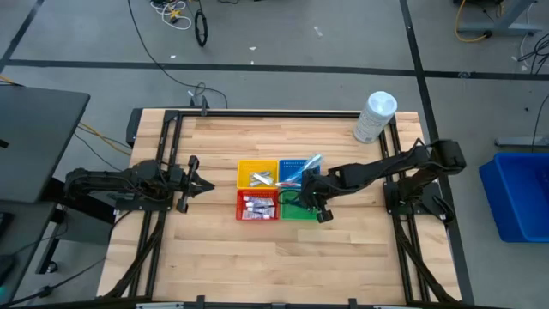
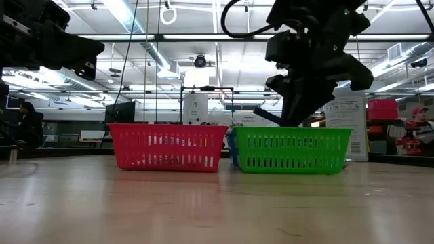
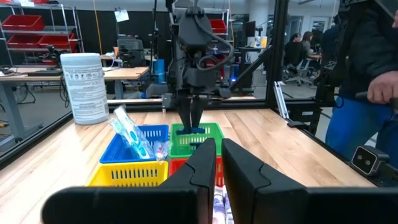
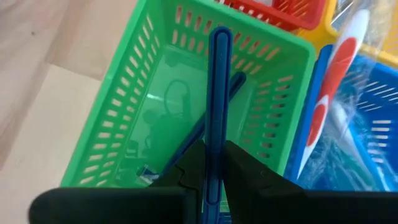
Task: Pick & Place Travel size toiletries
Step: Put the shaver into the green bin, then put the nail cutter into the yellow bin
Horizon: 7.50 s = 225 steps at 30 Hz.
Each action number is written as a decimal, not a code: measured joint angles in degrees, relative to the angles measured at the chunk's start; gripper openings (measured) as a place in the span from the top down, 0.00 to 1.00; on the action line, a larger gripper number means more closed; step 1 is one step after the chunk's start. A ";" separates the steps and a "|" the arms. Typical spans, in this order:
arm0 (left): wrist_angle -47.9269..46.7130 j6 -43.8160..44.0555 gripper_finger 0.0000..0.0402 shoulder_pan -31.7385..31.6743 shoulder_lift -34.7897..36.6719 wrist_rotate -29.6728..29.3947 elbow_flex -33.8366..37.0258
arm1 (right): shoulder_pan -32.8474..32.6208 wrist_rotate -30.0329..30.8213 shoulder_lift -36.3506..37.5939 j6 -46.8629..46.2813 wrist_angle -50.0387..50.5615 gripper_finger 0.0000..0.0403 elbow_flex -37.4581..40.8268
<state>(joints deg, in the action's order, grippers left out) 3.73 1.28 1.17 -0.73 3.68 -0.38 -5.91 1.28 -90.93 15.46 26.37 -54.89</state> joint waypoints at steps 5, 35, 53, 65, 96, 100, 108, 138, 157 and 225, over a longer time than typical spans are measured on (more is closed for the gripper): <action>0.00 0.00 0.92 -0.01 0.00 0.00 0.00 | 0.00 0.00 -0.66 0.00 -0.05 0.88 0.00; 0.02 0.00 0.92 -0.02 0.00 0.00 0.00 | -0.17 -0.50 -0.13 0.00 1.62 0.56 0.02; 0.00 0.02 0.92 0.00 -0.02 0.00 0.00 | -0.55 -0.44 17.44 0.04 9.67 0.54 0.02; 0.01 0.01 0.92 -0.02 -0.02 0.00 0.00 | -0.50 -0.33 25.51 0.46 11.67 0.61 1.95; 0.00 0.02 0.92 -0.02 0.00 0.00 0.02 | -0.48 2.92 32.89 43.90 17.43 0.52 15.10; 0.00 0.01 0.92 -0.01 0.00 0.01 0.00 | -0.48 3.16 30.82 46.68 18.34 0.50 15.10; 0.00 0.02 0.92 -0.02 0.00 0.02 0.00 | -0.48 3.14 26.57 48.48 18.22 0.48 15.10; 0.02 0.00 0.92 0.00 -0.02 0.00 0.00 | 1.38 5.28 10.13 66.49 12.36 0.49 15.10; 0.01 0.02 0.92 -0.01 -0.01 0.00 0.00 | 3.32 5.90 6.39 71.25 8.88 0.40 15.08; 0.02 0.00 0.92 -0.01 -0.01 0.00 0.01 | 3.17 7.58 11.84 70.97 15.43 0.79 15.08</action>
<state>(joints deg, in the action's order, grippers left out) 3.75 1.28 1.16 -0.74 3.69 -0.37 -2.74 8.86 -79.09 86.43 41.80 -39.81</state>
